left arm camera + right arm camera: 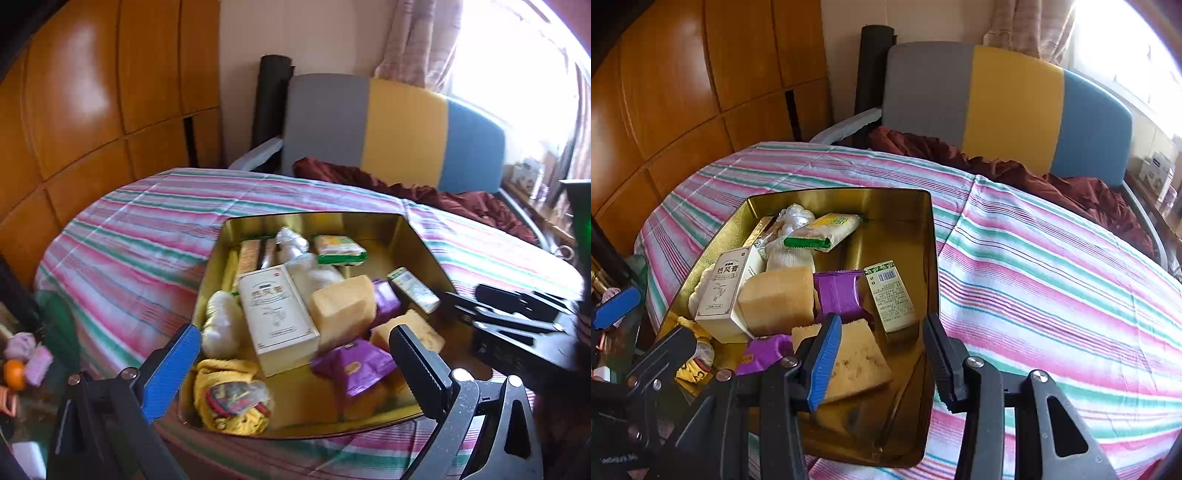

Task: Organize objects
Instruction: 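Lower the green box into the gold tin and open the right gripper, then withdraw both grippers from the gold tin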

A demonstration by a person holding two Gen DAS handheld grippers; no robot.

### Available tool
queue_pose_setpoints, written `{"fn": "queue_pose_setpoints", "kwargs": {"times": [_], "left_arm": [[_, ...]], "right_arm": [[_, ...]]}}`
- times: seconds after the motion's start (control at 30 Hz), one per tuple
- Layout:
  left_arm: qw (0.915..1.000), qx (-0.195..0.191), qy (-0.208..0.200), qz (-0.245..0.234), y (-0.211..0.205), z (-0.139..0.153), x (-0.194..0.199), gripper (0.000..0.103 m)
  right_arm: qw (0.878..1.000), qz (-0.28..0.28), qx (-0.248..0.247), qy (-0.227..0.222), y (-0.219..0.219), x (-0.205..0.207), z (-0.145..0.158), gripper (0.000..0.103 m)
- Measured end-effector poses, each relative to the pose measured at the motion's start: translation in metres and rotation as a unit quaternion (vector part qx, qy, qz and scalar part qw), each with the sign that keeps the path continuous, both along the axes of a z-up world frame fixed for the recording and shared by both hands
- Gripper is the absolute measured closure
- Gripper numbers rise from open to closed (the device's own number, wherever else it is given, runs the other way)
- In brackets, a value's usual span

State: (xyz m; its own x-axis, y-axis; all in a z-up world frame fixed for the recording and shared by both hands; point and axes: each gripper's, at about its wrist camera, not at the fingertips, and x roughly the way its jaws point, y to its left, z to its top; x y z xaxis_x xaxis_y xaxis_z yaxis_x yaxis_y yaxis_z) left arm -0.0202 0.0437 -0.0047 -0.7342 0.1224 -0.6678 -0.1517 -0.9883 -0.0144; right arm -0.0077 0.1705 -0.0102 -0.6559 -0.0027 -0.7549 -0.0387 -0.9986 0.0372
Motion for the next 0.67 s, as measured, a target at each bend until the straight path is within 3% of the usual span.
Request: {"fn": "queue_pose_setpoints", "kwargs": {"times": [0.07, 0.23, 0.37, 0.67], "left_arm": [[0.9998, -0.018, 0.0, 0.013, 0.0, -0.001, 0.003, 0.0], [0.9995, -0.021, 0.001, 0.023, -0.005, -0.005, 0.009, 0.0], [0.9997, 0.018, 0.017, 0.004, -0.012, -0.001, 0.017, 0.0], [0.9992, -0.001, 0.036, 0.019, -0.009, 0.006, 0.022, 0.0]], "right_arm": [[1.0, -0.005, 0.003, 0.005, -0.001, 0.006, 0.0, 0.057], [1.0, -0.008, 0.01, 0.013, -0.005, 0.018, 0.002, 0.057], [1.0, -0.009, 0.011, 0.015, -0.009, 0.023, 0.001, 0.057], [0.999, -0.01, 0.026, 0.026, -0.016, 0.027, 0.005, 0.057]]}}
